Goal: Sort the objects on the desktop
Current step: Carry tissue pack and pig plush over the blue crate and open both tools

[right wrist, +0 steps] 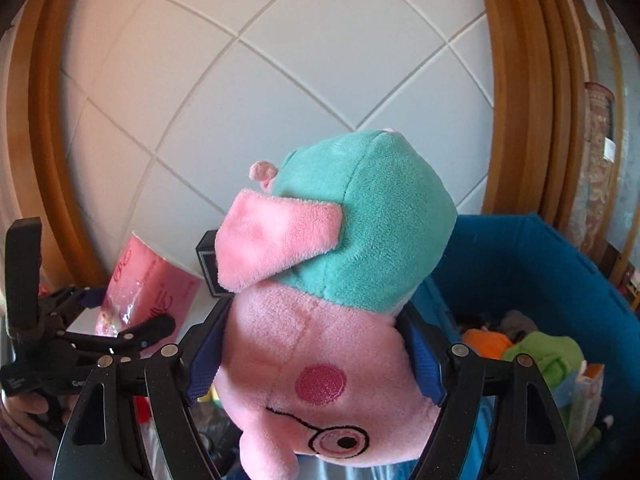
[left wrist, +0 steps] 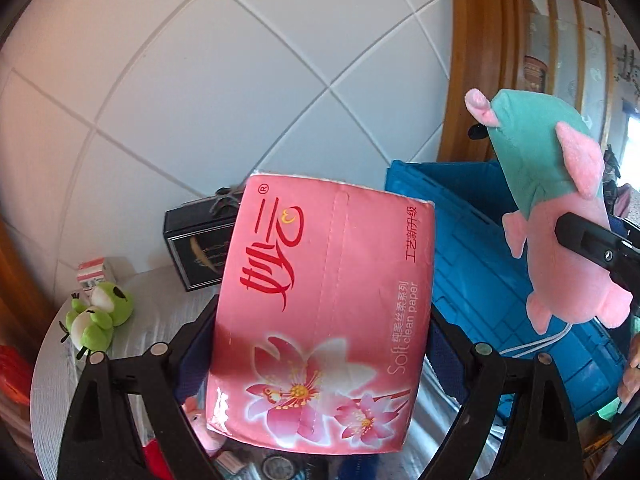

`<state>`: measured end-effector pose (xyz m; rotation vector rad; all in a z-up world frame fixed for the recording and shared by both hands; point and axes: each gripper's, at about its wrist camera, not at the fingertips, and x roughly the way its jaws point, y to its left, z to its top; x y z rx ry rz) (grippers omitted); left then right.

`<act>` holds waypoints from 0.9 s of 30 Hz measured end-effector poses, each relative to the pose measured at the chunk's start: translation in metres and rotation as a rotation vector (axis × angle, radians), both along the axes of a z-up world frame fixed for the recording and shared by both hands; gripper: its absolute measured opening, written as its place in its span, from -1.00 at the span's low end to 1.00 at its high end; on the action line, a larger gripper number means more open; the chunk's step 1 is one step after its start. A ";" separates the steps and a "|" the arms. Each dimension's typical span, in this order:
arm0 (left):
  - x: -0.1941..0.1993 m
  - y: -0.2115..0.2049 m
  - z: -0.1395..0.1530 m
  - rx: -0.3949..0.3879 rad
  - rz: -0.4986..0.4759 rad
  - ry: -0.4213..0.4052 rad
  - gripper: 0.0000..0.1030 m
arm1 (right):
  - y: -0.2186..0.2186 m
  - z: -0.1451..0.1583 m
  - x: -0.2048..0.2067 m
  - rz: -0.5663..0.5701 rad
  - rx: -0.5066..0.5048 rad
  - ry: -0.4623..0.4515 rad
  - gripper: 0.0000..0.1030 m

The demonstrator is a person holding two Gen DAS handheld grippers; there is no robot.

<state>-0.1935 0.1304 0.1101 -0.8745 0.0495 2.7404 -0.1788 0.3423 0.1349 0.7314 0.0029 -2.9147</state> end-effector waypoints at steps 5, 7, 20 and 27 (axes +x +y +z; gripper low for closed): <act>0.006 0.067 0.016 -0.013 -0.100 0.021 0.78 | 0.052 0.015 0.026 -0.070 -0.002 0.044 0.55; 0.008 0.094 0.023 -0.014 -0.132 0.034 0.78 | 0.073 0.018 0.029 -0.100 -0.003 0.053 0.55; -0.014 0.267 0.040 -0.023 -0.249 0.014 0.78 | 0.216 0.027 0.024 -0.247 0.037 0.060 0.55; -0.034 0.308 0.026 -0.035 -0.249 -0.026 0.79 | 0.252 0.016 0.003 -0.267 0.049 0.056 0.55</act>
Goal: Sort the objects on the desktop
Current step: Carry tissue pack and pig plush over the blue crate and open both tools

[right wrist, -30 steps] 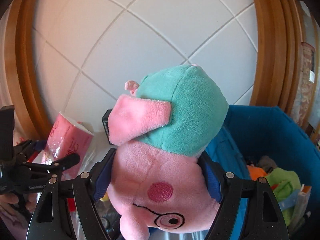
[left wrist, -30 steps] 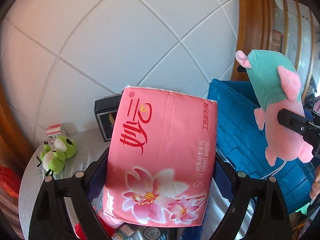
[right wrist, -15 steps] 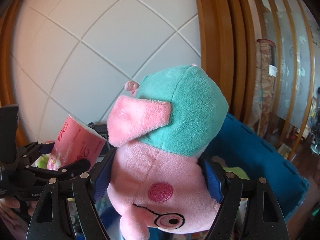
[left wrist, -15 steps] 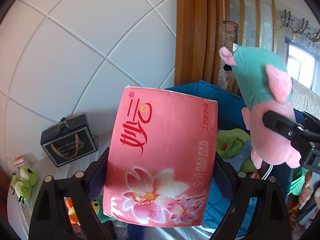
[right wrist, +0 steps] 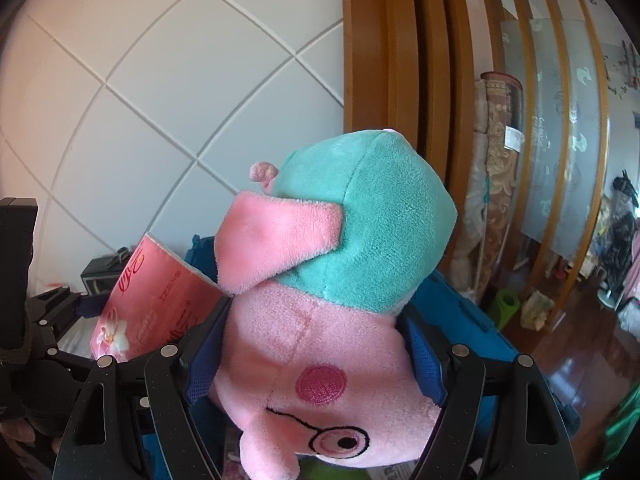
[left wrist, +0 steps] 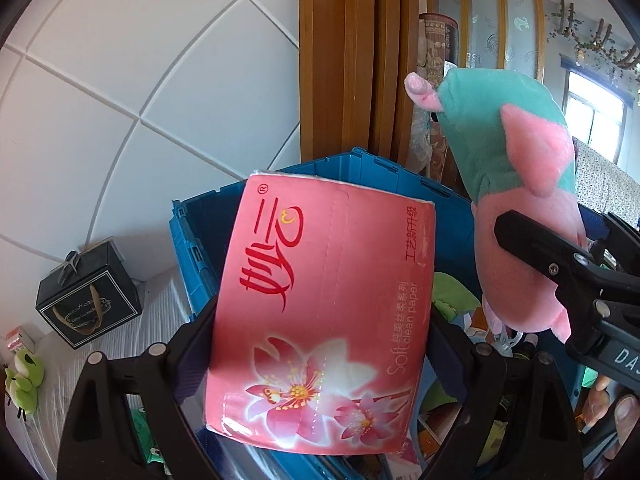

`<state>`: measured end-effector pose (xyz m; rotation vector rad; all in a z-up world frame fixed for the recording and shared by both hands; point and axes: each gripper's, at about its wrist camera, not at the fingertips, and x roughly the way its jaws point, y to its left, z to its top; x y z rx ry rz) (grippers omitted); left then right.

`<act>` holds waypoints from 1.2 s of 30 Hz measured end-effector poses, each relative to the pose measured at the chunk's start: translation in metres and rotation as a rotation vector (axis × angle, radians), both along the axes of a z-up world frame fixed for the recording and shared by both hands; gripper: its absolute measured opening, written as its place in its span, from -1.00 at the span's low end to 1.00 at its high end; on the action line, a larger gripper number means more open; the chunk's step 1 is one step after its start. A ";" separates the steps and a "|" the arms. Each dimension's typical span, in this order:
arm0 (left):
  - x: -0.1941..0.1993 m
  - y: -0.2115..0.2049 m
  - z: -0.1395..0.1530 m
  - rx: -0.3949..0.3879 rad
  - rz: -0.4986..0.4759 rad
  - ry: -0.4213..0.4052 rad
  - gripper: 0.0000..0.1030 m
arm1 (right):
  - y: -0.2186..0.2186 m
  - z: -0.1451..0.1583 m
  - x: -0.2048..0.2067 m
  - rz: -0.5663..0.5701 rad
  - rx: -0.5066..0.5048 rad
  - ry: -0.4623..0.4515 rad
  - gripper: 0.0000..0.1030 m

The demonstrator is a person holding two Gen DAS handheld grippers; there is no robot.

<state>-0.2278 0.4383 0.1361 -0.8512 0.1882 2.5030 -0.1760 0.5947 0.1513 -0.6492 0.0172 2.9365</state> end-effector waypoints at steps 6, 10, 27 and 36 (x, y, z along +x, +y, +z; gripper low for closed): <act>-0.011 0.013 -0.010 -0.039 0.033 -0.014 0.82 | 0.011 -0.015 -0.012 -0.034 0.008 -0.009 0.66; -0.013 0.019 -0.016 -0.067 0.031 -0.024 0.82 | 0.020 -0.015 -0.012 -0.037 -0.025 0.012 0.99; 0.023 -0.002 -0.001 -0.050 0.000 0.089 0.82 | 0.008 -0.008 0.019 -0.048 -0.012 0.023 1.00; 0.069 -0.083 0.007 0.052 0.091 0.169 0.82 | -0.040 0.007 0.053 0.034 -0.029 0.061 1.00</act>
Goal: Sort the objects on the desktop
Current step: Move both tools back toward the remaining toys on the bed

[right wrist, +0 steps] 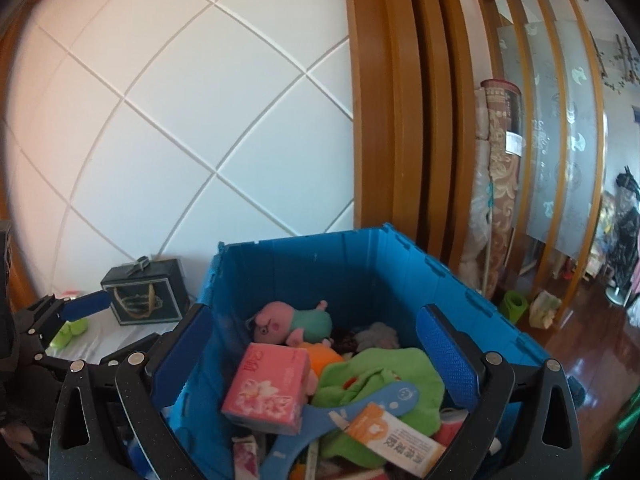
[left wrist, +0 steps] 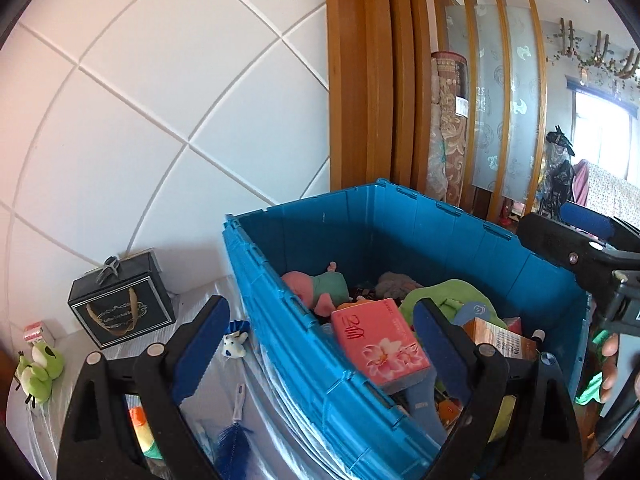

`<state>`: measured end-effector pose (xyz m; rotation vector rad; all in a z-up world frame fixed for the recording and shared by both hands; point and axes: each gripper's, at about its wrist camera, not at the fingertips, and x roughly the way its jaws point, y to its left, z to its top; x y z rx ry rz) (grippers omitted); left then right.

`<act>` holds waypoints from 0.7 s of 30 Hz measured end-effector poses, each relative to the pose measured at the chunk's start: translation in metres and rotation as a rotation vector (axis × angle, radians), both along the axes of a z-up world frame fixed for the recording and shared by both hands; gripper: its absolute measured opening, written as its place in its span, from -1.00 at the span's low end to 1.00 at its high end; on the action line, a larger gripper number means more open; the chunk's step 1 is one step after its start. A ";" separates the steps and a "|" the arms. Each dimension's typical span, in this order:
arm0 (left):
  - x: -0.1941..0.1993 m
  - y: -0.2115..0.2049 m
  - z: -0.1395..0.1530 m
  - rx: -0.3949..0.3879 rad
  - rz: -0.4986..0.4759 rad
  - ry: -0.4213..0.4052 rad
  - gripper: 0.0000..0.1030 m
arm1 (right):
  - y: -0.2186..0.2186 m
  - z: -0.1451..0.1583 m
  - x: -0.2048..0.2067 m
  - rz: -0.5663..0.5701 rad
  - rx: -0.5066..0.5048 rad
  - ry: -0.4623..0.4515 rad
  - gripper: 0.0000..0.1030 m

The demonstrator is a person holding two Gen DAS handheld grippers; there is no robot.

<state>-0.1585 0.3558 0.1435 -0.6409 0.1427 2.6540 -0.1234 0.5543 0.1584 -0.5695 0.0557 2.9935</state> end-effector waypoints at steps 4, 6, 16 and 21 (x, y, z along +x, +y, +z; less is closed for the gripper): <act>0.018 -0.046 -0.009 0.021 0.069 0.007 0.83 | -0.035 0.007 0.012 0.068 -0.013 0.025 1.00; 0.026 -0.072 -0.018 0.034 0.102 -0.005 0.82 | -0.056 0.008 0.017 0.106 -0.010 0.033 1.00; 0.047 -0.208 -0.078 0.048 0.314 -0.125 0.83 | -0.149 -0.019 0.010 0.231 -0.013 -0.043 1.00; 0.049 -0.277 -0.106 0.065 0.452 -0.196 0.83 | -0.192 -0.037 -0.002 0.295 -0.023 -0.103 1.00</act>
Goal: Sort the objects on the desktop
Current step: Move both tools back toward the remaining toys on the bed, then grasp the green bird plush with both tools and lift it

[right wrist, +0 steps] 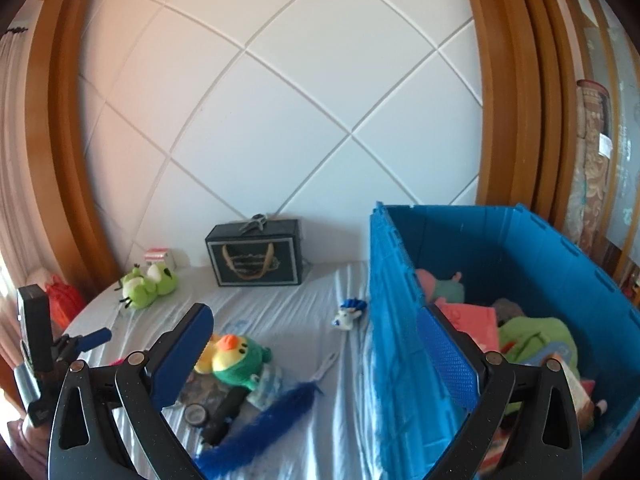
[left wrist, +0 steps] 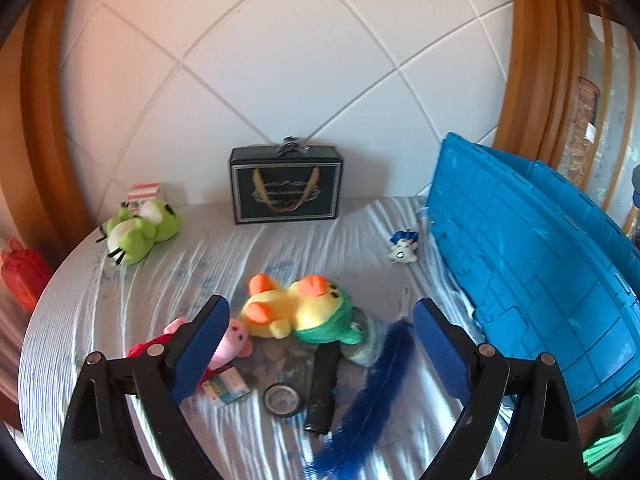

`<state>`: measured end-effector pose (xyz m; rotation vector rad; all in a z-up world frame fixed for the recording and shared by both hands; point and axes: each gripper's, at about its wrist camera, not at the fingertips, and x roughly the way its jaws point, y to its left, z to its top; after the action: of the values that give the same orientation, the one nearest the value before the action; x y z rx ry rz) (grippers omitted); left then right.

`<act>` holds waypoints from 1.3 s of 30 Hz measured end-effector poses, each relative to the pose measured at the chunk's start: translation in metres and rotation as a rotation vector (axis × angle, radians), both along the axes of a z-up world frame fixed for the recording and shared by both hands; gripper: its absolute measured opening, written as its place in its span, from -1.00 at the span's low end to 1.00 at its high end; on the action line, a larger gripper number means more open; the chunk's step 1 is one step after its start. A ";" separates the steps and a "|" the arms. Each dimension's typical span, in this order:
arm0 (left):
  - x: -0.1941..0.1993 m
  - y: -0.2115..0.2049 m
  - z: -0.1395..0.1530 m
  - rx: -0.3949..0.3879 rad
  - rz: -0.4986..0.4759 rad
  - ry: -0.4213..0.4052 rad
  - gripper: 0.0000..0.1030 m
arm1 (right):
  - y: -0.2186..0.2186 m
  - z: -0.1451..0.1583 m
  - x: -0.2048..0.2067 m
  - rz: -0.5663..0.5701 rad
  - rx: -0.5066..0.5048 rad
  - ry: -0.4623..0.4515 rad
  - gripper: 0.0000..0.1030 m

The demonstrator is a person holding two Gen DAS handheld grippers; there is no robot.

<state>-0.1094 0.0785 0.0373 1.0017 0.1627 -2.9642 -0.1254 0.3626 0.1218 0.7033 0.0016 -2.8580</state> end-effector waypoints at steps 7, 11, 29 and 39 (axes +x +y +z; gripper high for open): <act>0.004 -0.090 -0.033 0.039 0.161 -0.082 0.83 | -0.058 -0.029 -0.037 0.086 -0.011 -0.106 1.00; 0.000 -0.138 -0.052 0.057 0.234 -0.130 0.83 | -0.099 -0.050 -0.069 0.138 -0.031 -0.167 1.00; -0.204 -0.371 -0.127 0.149 0.478 -0.281 0.82 | -0.367 -0.152 -0.294 0.417 0.101 -0.376 1.00; -0.295 -0.407 -0.218 0.101 0.477 -0.425 0.83 | -0.489 -0.212 -0.399 0.536 0.180 -0.450 1.00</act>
<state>-0.4047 -0.3289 -0.1803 1.3512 0.4713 -2.2851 -0.5240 -0.1268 -0.0907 1.1634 0.3303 -2.1643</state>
